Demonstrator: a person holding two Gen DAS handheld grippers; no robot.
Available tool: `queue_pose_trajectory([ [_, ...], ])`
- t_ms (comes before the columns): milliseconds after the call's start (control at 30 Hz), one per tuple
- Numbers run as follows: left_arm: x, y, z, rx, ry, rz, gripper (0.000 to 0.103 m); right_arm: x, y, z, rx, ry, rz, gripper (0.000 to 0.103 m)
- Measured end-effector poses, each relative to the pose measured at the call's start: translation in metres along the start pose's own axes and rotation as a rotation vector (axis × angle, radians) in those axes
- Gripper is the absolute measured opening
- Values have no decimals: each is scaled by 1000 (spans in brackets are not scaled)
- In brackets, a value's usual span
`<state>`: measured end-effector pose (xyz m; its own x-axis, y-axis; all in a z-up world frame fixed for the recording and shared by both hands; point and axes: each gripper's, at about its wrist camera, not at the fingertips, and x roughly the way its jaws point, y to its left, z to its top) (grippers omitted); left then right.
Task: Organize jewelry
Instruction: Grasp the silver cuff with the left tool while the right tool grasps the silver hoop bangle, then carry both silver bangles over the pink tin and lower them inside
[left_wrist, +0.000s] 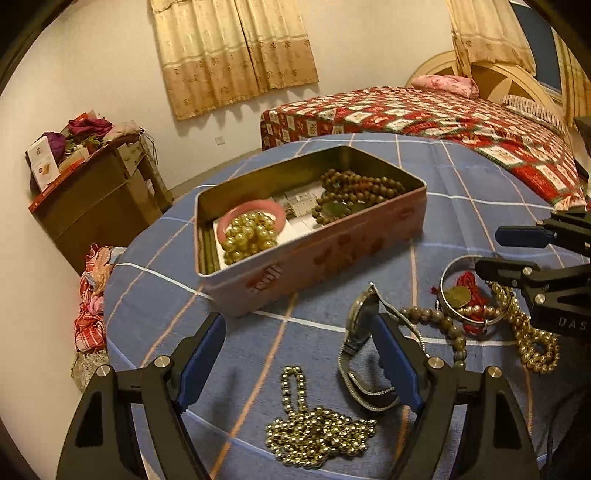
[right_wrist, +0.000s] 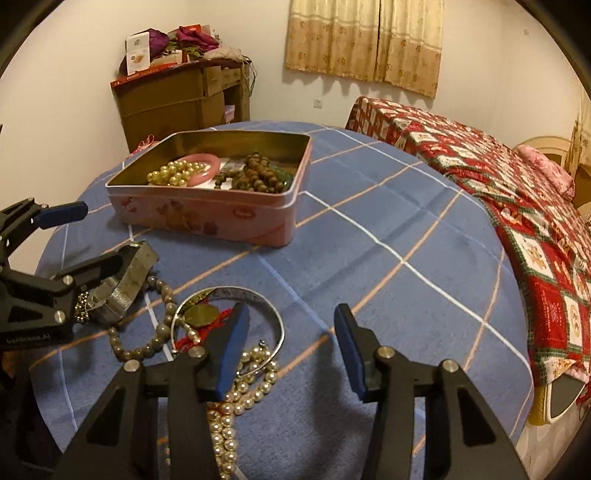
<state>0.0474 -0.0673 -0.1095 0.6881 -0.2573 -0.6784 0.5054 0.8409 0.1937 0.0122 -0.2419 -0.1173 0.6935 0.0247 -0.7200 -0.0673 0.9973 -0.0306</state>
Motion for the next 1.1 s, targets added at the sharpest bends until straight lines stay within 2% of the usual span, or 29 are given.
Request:
queue_pose_trajectory([
  [67,5,-2,0,10,10,-4,78,1,0,1,0,2,6,48],
  [100,8,-3,0,15,23,-10,66,2,1,1,-1,7,7,46],
  [133,10,-3,1,18,34,-24,59,3,1,2,-3,13,10,44],
  [200,15,-3,2,25,55,-56,37,6,1,3,-7,29,21,35],
  [233,17,-3,2,27,67,-74,31,9,2,3,-9,48,30,34],
  [300,18,-4,2,30,71,-94,13,12,3,3,-18,65,51,24],
  [433,13,-2,2,16,51,-110,7,8,8,1,-50,49,73,11],
  [500,7,-1,4,9,31,-105,7,4,9,0,-48,31,86,8],
  [900,-40,17,21,-12,-77,-56,6,-28,15,17,-43,-87,80,8],
  [1100,-60,22,23,-44,-127,-55,6,-41,20,23,-55,-135,72,8],
])
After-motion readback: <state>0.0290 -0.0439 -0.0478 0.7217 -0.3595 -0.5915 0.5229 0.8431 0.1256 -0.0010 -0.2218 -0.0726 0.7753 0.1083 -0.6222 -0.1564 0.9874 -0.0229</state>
